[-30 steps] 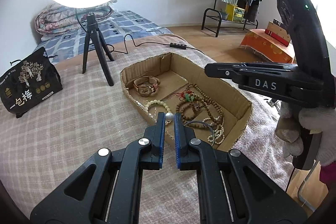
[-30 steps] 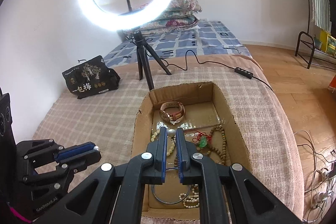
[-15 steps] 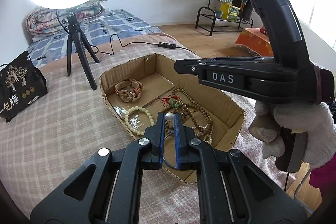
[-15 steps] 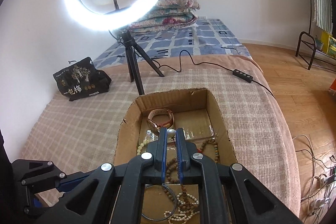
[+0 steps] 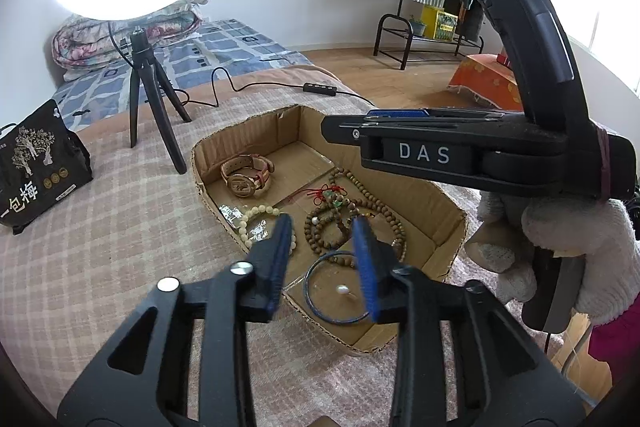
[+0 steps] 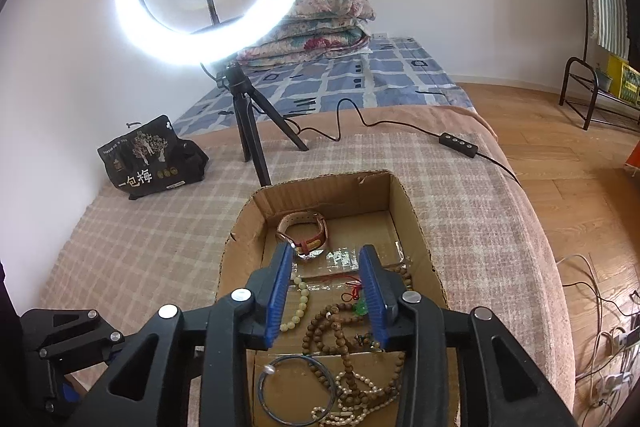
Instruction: Organize jewelry
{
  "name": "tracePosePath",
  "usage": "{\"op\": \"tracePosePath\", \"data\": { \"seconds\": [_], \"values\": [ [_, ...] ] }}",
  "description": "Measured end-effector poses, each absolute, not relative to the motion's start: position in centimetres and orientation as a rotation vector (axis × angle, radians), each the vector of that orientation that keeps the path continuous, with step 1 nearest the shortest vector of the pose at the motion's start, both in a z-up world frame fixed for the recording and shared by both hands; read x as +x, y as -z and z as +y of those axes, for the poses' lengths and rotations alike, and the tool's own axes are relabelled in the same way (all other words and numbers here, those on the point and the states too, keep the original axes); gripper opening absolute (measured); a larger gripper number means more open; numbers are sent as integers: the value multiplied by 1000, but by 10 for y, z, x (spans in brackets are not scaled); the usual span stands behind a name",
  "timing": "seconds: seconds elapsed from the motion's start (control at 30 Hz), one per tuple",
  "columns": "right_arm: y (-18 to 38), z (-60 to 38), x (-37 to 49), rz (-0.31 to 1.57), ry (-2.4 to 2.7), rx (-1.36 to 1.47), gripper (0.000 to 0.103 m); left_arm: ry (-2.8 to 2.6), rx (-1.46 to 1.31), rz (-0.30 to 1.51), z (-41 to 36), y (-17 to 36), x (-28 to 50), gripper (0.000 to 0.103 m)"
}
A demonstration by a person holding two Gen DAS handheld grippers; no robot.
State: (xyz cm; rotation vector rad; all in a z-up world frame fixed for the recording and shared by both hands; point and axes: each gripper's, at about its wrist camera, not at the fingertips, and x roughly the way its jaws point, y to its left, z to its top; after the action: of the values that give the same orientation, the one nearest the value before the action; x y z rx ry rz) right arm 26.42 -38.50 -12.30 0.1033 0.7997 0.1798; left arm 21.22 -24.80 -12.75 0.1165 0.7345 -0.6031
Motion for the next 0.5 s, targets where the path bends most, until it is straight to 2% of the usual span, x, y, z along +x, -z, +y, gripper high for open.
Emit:
{"op": "tracePosePath", "data": {
  "seconds": [0.1,0.17,0.23,0.27,0.33,0.5],
  "values": [
    [122,-386,262,789,-172,106,56,600,124,728,-248,127,211,42],
    [122,-386,262,789,-167,103,63,595,126,731,-247,128,211,47],
    [121,-386,260,783,-158,103,76,591,123,727,-246,127,210,54],
    [121,-386,259,780,-150,102,80,588,121,725,-245,127,209,54],
    [120,-386,257,771,-131,101,94,582,117,726,-243,126,209,57],
    [116,-386,255,767,-105,100,101,569,116,721,-237,124,207,64]
  ]
}}
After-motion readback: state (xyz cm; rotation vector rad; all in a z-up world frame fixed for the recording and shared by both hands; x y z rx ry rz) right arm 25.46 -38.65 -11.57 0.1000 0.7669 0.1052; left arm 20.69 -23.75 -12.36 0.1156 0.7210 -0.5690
